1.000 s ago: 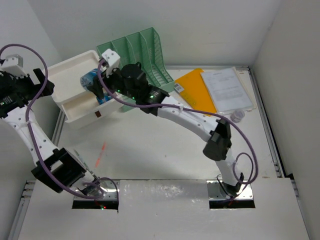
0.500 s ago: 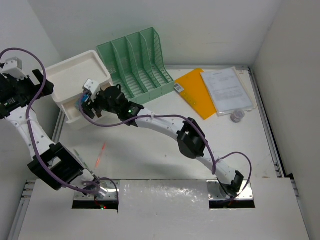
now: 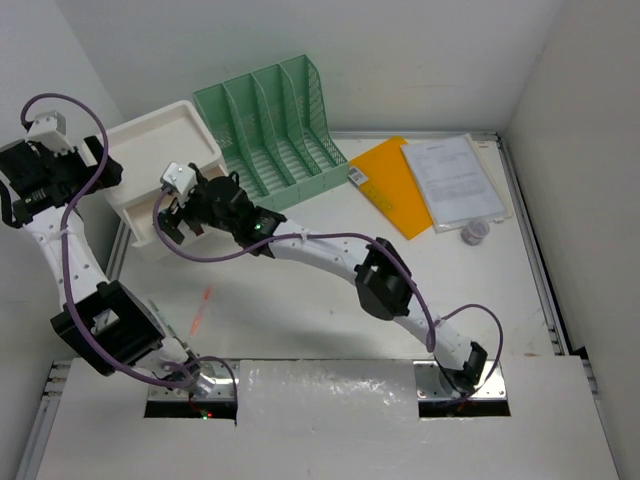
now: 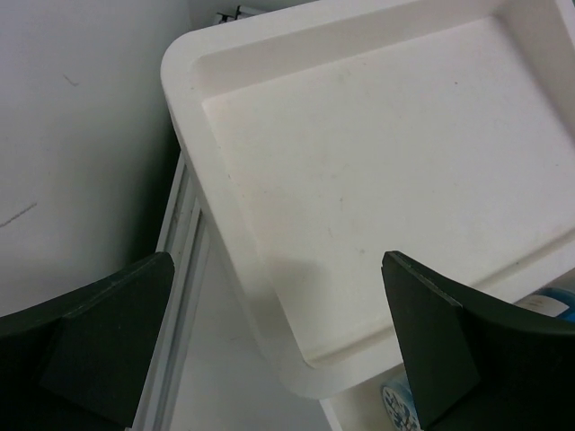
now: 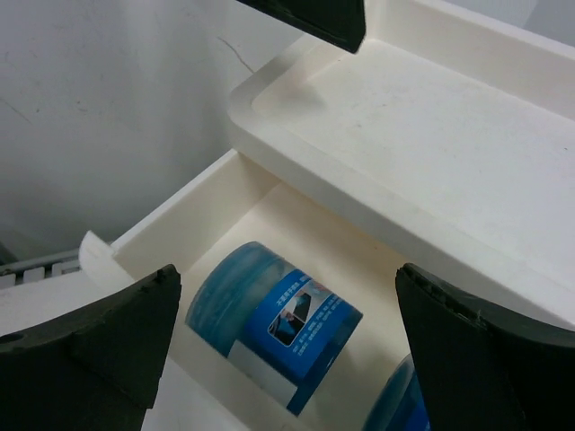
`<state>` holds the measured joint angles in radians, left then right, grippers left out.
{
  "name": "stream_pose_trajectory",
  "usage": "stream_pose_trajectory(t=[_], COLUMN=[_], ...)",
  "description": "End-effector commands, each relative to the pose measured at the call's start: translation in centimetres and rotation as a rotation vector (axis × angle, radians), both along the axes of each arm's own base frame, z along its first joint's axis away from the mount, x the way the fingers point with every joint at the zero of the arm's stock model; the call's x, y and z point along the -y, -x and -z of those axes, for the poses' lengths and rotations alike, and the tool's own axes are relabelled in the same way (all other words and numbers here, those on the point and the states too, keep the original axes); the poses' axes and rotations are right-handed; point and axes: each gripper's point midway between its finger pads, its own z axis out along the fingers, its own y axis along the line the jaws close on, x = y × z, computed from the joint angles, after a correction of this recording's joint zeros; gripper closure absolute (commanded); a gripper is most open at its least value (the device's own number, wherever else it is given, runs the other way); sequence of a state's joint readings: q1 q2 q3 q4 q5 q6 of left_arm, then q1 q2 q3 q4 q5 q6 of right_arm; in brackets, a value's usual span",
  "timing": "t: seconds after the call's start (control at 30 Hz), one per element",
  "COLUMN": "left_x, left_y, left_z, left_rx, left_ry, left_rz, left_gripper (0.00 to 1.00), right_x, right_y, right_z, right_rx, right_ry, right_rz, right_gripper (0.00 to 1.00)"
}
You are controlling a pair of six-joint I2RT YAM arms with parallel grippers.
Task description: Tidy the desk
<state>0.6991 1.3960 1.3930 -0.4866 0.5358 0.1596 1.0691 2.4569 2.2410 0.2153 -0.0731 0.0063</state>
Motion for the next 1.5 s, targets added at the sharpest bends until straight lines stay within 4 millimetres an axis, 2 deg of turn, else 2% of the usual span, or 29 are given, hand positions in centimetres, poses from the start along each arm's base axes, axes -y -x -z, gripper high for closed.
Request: stream_pose_trajectory(t=[0.0, 0.03, 0.07, 0.1, 0.13, 0.17, 0.2, 0.23, 0.27, 0.33, 0.37, 0.4, 0.53, 0.7, 0.73, 0.8, 0.83, 0.9, 1.07, 1.1, 1.13, 1.17, 1.2, 1.23, 1.27, 1.33, 1.37, 1.43, 1.47], left_x=[-1.2, -1.4, -1.5, -1.7, -1.7, -1.8, -1.8, -1.8, -1.9, -1.6, -1.6, -1.2, -0.3, -0.4, -0.4, -0.5, -0.5, -0.6, -0.7, -0.6, -0.7, -0.7, -0.7, -0.7, -0.7, -0.6, -0.7, -0.6, -0.6], left_y=[-0.9, -1.0, -1.1, -1.1, -1.2, -1.3, -1.4, -1.6, -1.8, -2.2, -2.3, -2.6, -3.2, -3.4, -3.4, -3.4, -3.5, -3.6, -3.6, -3.6, -3.6, -3.7, -3.6, -3.7, -3.8, -3.9, -3.9, -4.0, -4.1], left_z=[-0.6, -0.3, -0.2, 0.0, 0.0, 0.1, 0.3, 0.5, 0.8, 1.2, 1.4, 1.8, 2.5, 2.9, 2.9, 3.1, 3.1, 3.4, 3.4, 3.4, 3.4, 3.6, 3.6, 3.7, 3.8, 4.0, 4.1, 4.4, 4.6], left_rx=[0.028, 0.021, 0.016, 0.011, 0.012, 0.011, 0.008, 0.004, -0.002, -0.01, -0.014, -0.022, -0.038, -0.048, -0.05, -0.055, -0.056, -0.059, -0.061, -0.061, -0.062, -0.064, -0.066, -0.069, -0.071, -0.075, -0.077, -0.08, -0.085], left_ry=[-0.038, -0.033, -0.033, -0.031, -0.031, -0.033, -0.029, -0.028, -0.025, -0.022, -0.018, -0.014, -0.018, -0.025, -0.025, -0.03, -0.031, -0.029, -0.038, -0.038, -0.04, -0.039, -0.04, -0.04, -0.039, -0.034, -0.032, -0.027, -0.026], left_rz=[-0.037, -0.04, -0.041, -0.049, -0.049, -0.051, -0.05, -0.048, -0.05, -0.041, -0.04, -0.03, -0.014, -0.023, -0.022, -0.024, -0.022, -0.023, -0.018, -0.017, -0.016, -0.015, -0.012, -0.009, -0.007, -0.001, 0.0, 0.008, 0.011], left_gripper=[0.0, 0.0, 0.0, 0.0, 0.0, 0.0, 0.0, 0.0, 0.0, 0.0, 0.0, 0.0, 0.0, 0.0, 0.0, 0.0, 0.0, 0.0, 0.0, 0.01, 0.0, 0.0, 0.0, 0.0, 0.0, 0.01, 0.0, 0.0, 0.0], right_x=[1.8, 2.3, 3.9, 4.7, 5.9, 8.5, 9.4, 10.2, 11.3, 11.8, 12.0, 11.9, 11.5, 10.8, 10.7, 10.3, 9.9, 9.0, 7.6, 7.4, 6.9, 6.6, 6.3, 5.9, 5.4, 4.9, 4.6, 4.2, 4.1], right_y=[2.8, 2.9, 2.8, 2.7, 2.5, 2.7, 2.9, 3.4, 4.3, 5.3, 5.8, 6.2, 6.3, 5.5, 5.2, 4.9, 4.7, 4.2, 1.3, 0.8, 0.4, 0.0, -0.5, -0.9, -0.9, -1.3, -1.4, -1.8, -2.0], right_z=[-11.2, -11.3, -14.1, -12.3, -12.5, -15.4, -11.9, -11.4, -9.8, -8.1, -5.8, -5.1, -1.4, -0.4, 0.3, 0.2, 1.3, 1.2, 4.0, 3.9, 2.9, 4.1, 3.8, 2.6, 3.0, 1.6, 1.9, 0.9, 1.3], right_rx=[0.128, 0.121, 0.132, 0.103, 0.088, 0.056, 0.012, -0.025, -0.05, -0.106, -0.136, -0.151, -0.214, -0.234, -0.239, -0.24, -0.244, -0.243, -0.314, -0.331, -0.325, -0.334, -0.331, -0.319, -0.315, -0.285, -0.279, -0.259, -0.252], right_ry=[-0.138, -0.122, -0.153, -0.122, -0.128, -0.196, -0.153, -0.162, -0.136, -0.126, -0.093, -0.096, -0.077, -0.098, -0.087, -0.09, -0.074, -0.071, -0.063, -0.082, -0.108, -0.095, -0.102, -0.124, -0.119, -0.153, -0.151, -0.178, -0.173], right_rz=[-0.016, -0.008, 0.036, 0.067, 0.109, 0.18, 0.202, 0.207, 0.19, 0.172, 0.166, 0.155, 0.149, 0.177, 0.188, 0.194, 0.196, 0.194, 0.233, 0.233, 0.227, 0.231, 0.233, 0.229, 0.218, 0.207, 0.199, 0.197, 0.199], right_gripper=[0.01, 0.01, 0.01, 0.01, 0.02, 0.15, 0.25, 0.38, 0.61, 0.85, 0.95, 1.0, 1.0, 1.0, 1.0, 1.0, 1.0, 1.0, 1.0, 1.0, 1.0, 1.0, 1.0, 1.0, 1.0, 1.0, 1.0, 1.0, 1.0])
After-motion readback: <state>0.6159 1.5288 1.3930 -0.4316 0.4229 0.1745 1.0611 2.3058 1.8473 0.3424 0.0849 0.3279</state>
